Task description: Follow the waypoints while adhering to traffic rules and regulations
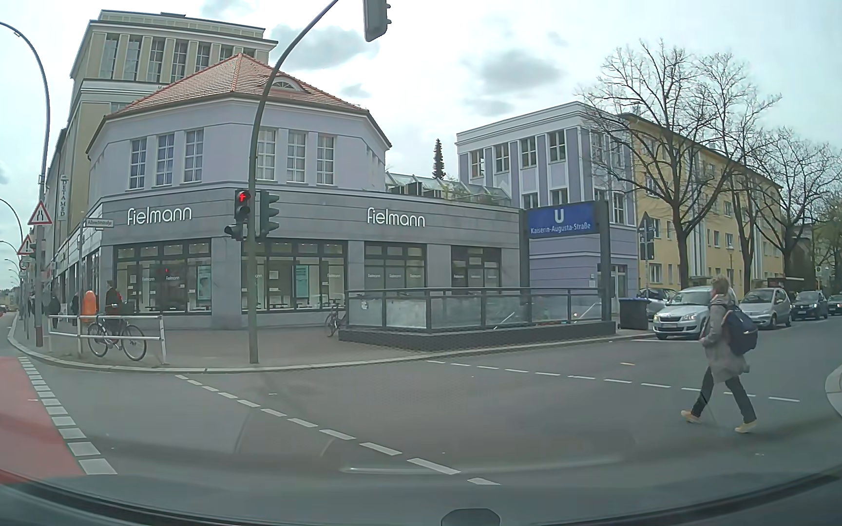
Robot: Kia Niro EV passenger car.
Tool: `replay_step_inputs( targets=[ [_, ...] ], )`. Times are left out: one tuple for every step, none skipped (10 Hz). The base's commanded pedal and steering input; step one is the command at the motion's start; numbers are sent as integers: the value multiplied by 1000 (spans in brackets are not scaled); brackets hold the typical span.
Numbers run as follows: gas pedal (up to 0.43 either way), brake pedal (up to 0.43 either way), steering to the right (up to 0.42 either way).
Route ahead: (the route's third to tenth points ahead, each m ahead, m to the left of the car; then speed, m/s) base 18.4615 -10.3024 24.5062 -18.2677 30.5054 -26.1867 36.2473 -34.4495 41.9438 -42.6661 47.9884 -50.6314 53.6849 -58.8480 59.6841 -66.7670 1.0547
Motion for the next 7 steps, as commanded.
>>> replay_step_inputs(
  targets=[
    [0,30,470],
    [0,43,462],
    [0,43,453],
    [0,43,445],
    [0,37,431],
    [0,0,418],
    [0,0,406]
  ],
)
